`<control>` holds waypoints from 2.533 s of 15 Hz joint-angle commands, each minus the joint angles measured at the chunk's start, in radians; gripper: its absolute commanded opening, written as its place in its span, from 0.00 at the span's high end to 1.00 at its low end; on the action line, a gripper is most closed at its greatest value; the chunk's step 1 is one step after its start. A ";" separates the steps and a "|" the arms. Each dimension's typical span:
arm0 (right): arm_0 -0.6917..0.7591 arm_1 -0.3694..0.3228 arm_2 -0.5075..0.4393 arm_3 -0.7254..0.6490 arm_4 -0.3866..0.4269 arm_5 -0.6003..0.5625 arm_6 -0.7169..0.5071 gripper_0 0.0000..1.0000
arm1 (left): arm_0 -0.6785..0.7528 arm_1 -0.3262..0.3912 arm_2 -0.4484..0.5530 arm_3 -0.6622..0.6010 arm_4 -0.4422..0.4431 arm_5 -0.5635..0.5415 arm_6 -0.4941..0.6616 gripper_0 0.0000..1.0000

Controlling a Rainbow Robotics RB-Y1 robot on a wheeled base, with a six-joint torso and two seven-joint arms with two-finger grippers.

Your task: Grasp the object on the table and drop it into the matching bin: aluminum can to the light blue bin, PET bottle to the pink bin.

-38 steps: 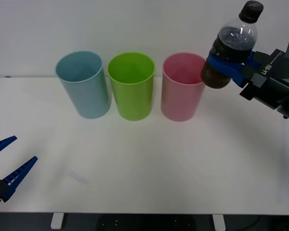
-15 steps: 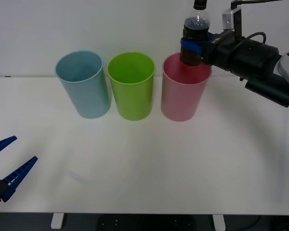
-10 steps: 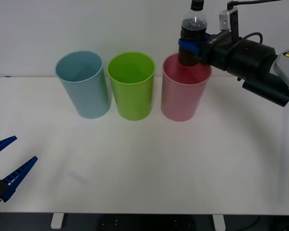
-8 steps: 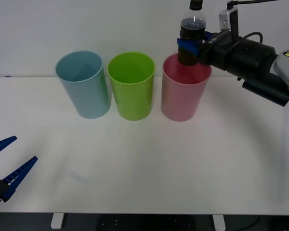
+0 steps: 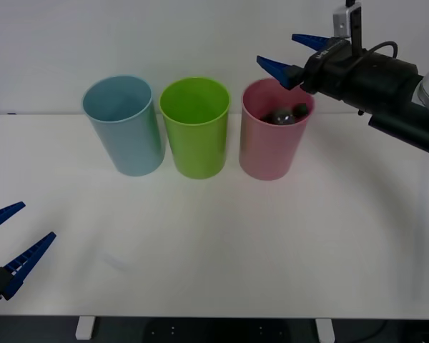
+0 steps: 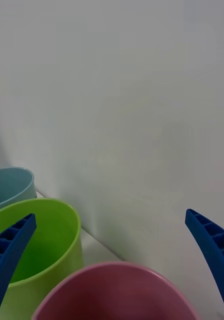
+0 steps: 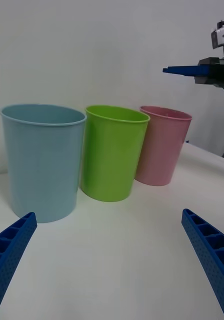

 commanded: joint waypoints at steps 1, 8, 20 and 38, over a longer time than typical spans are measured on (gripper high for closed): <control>0.049 -0.013 -0.041 -0.054 -0.007 -0.027 0.010 0.00 | 0.000 0.000 0.000 0.000 0.000 0.000 0.000 0.00; 0.253 -0.085 -0.107 -0.272 -0.064 -0.028 0.030 0.00 | 0.000 0.000 0.000 0.000 0.000 0.000 0.000 0.00; 0.600 -0.103 -0.370 -0.410 -0.095 -0.336 0.241 0.00 | 0.000 0.000 0.000 0.000 0.000 0.000 0.000 0.00; 0.968 0.098 -0.612 -0.496 -0.032 -0.573 0.310 0.00 | 0.000 0.000 0.000 0.000 0.000 0.000 0.000 0.00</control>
